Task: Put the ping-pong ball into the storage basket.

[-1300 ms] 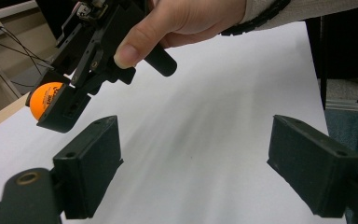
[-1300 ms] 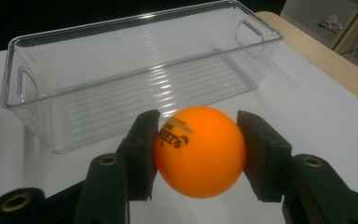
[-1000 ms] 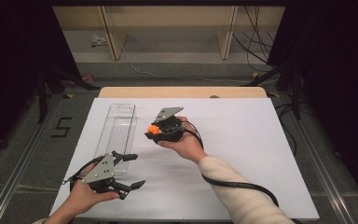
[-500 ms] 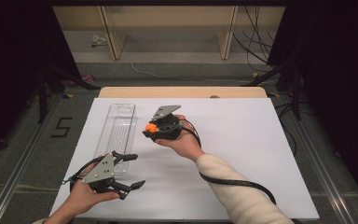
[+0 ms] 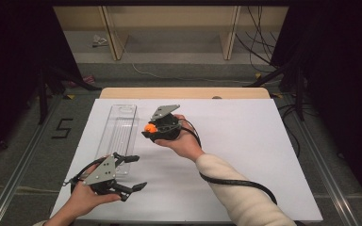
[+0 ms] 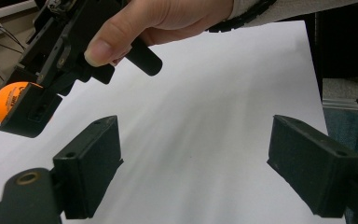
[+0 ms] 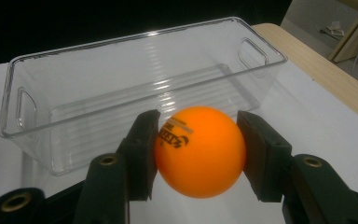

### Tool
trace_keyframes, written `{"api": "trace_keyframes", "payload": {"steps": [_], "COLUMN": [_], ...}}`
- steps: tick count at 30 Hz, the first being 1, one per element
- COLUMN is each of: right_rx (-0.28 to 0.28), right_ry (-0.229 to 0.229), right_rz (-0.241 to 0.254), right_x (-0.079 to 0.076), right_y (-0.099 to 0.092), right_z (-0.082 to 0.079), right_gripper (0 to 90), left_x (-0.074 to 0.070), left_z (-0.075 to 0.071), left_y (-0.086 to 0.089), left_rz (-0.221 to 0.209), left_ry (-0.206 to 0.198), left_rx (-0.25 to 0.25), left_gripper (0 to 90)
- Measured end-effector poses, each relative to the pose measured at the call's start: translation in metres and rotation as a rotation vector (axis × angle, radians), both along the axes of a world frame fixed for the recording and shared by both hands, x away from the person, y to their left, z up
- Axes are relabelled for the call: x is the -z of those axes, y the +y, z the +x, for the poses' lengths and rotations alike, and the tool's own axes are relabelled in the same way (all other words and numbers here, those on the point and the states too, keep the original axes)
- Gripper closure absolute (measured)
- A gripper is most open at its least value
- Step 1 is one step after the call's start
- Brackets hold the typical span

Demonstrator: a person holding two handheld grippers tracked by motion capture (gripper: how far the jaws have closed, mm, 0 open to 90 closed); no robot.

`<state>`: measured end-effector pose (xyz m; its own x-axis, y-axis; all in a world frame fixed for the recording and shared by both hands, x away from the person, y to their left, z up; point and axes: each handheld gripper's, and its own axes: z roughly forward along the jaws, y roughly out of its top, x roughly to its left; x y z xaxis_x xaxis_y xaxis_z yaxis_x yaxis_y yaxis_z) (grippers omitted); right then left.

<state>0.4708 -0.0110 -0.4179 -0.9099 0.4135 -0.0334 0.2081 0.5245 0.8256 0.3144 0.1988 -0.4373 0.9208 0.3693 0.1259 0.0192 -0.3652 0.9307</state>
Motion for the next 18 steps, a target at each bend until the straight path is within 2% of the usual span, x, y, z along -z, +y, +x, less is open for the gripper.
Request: {"api": "trace_keyframes", "payload": {"steps": [18], "right_rx": [-0.012], "right_ry": [-0.005], "right_rz": [-0.008], "right_x": [-0.0045], "right_y": [0.0076], "right_z": [0.0029], "right_gripper": [51.4], "left_x": [0.0000], "left_z": [0.0001], "left_y": [0.0000], "left_rz": [0.002], "left_ry": [-0.001], "left_rx": [0.001], "left_gripper": [16.6]}}
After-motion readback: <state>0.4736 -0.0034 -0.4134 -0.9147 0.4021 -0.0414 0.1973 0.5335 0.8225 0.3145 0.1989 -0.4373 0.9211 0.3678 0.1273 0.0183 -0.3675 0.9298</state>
